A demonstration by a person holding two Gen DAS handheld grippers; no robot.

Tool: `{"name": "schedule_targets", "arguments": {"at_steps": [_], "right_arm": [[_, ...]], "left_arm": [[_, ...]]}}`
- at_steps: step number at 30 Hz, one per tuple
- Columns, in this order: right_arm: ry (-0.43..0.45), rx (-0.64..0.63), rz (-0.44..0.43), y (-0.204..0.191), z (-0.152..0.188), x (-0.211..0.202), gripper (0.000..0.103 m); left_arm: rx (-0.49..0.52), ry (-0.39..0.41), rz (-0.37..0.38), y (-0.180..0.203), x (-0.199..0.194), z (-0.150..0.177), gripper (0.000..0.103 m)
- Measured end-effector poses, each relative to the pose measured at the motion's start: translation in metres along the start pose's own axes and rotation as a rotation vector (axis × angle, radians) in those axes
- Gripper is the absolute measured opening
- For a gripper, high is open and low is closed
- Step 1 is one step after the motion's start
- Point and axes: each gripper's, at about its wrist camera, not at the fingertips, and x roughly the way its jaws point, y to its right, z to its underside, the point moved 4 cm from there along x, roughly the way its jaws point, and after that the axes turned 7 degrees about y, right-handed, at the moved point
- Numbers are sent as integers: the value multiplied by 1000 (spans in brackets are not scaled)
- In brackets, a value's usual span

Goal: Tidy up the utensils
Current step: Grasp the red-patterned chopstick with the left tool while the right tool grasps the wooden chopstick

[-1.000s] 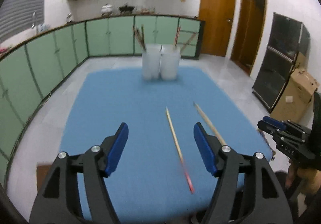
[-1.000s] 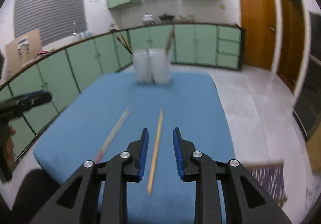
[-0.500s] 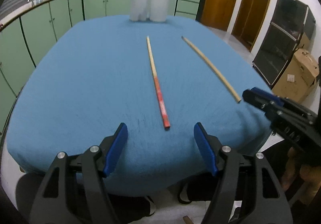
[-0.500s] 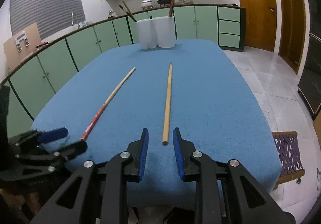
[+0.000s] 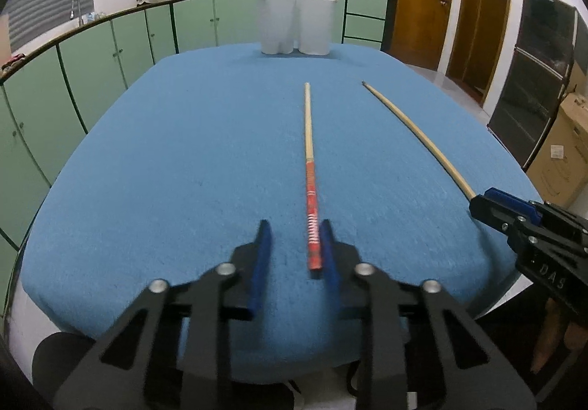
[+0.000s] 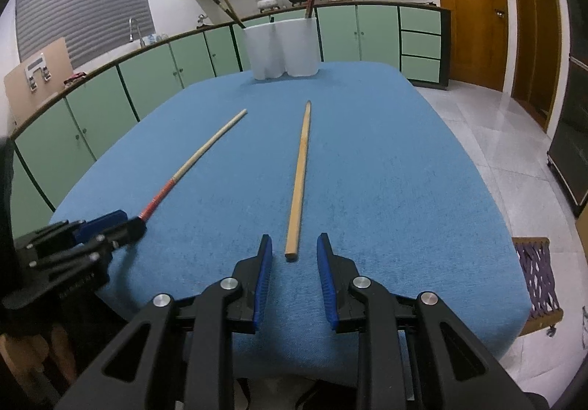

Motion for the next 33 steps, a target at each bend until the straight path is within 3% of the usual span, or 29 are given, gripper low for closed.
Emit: {"name": "schedule_targets", "arguments": {"at_steps": [3,7,11,14,19,20,23,27,33], "right_arm": [[2,-21,8,-2,2,1,25],[4,-35,13,-4,3,2,27],[6,-35,15,-6,5,3,27],[8,-37,18,-6,5,3,27],[12,-49,22,-9,6,4,27],[12,-50,23,-9,6,4,27],[10,-49,22,-9,6,4,23],[1,-42,12,-9,5,4,9],[21,-42,2,-11,-5,-6,8]], "left_arm": [[-3,-1,1,1,0,-1,7],[12,-1,-5,4,0,0,7],[-4,5,4,3,-2,3,11],[-15,1,-7,1,-6,6,26],[-7,5,-7,1,-5,7,26],[-11,4,-4,1,-5,6,24],[-23,-3,14,0,-8,7,6],[-41,-9,40,-1,-12,4,5],[-50,51,56,-5,-32,-18,5]]}}
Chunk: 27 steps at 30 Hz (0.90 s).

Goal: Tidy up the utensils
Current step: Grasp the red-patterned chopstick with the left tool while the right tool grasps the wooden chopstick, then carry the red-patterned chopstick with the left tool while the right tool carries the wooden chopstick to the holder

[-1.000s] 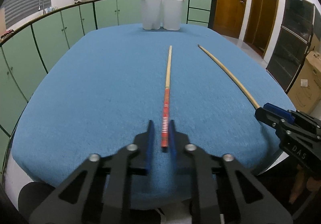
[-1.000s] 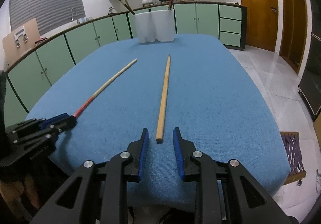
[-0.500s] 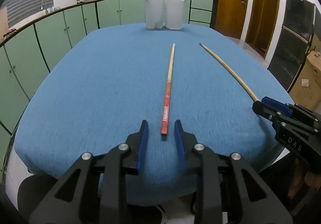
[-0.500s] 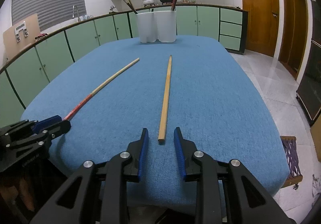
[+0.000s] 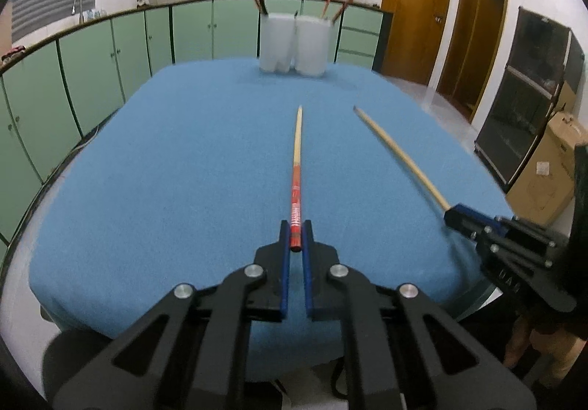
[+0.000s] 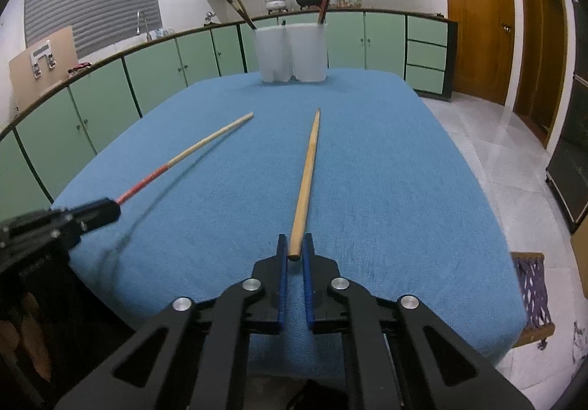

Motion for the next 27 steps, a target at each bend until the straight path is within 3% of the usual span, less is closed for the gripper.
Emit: {"name": "schedule_targets", "arguments": {"at_steps": [6,13,21,27], "right_arm": [[68,2,0,2,-27,-27,8],[166,-21,-18,5,-92,-47,8],[189,-98,-38,10,-166,-16,7],[174,-107,-55,22,-204,10,7]], "left_arm": [[6,98,19,-2,-29,-40,5],[50,194,50,0,-40,-93,5],[73,236,96,-2,-13,-160,5],[59,219,142,-7,19,-206,5]]}}
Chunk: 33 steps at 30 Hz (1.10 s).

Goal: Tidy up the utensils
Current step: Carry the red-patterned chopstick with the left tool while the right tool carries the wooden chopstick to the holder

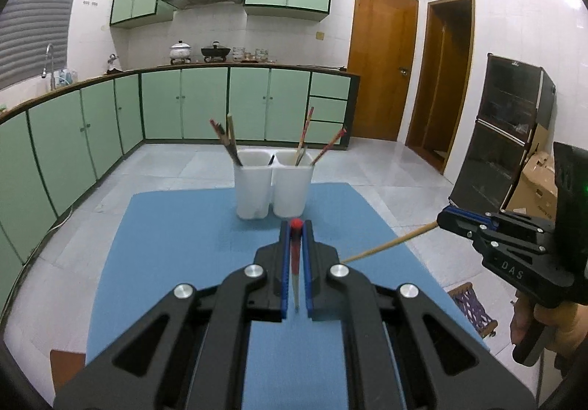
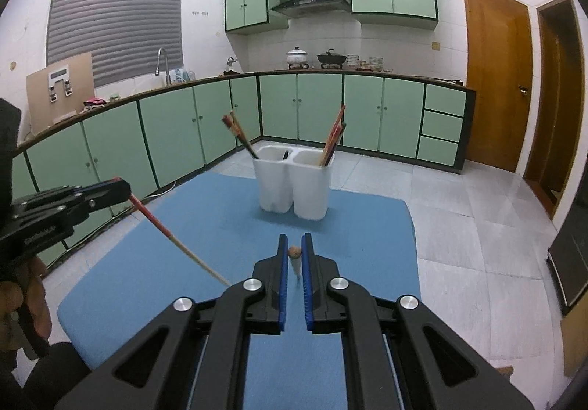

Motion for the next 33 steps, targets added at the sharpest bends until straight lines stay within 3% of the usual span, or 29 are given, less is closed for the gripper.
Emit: {"name": "schedule_targets", "arguments": {"at_steps": [10,33], "right_arm": [[-33,-31,-51,7,-36,46,7],[-131,-19,-94,20,-80,112,7]], "left_arm": [[24,-40,19,-10,49,-27,5],[32,-112,30,-13,104,-46,5]]}}
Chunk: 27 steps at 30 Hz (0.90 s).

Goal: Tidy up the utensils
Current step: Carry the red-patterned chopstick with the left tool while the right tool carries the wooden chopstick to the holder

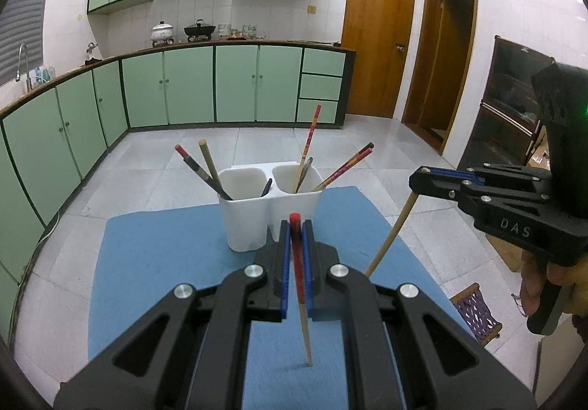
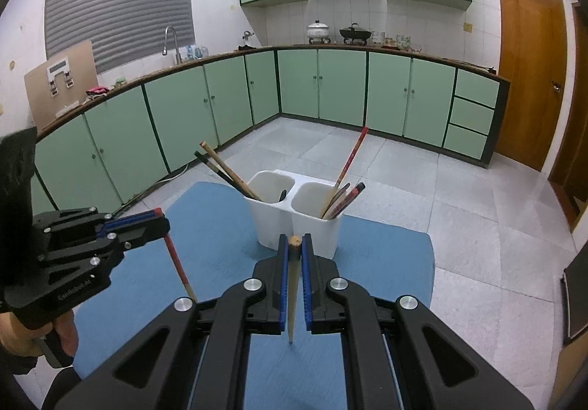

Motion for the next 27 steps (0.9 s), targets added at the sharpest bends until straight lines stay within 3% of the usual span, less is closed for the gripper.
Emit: {"name": "schedule_targets", "arguments": {"at_steps": [10,20,27], "right_arm": [[26,-11,10,-2,-29,-29,7],[76,-39,0,-11,-84,-62,7],[101,-39,1,-12,-125,-59,7]], "left_arm": [[-4,19,16,2,-17,-23,5],[-1,110,3,-13,-47,-101,5],[13,165,-17,-17,-48,-150,5]]}}
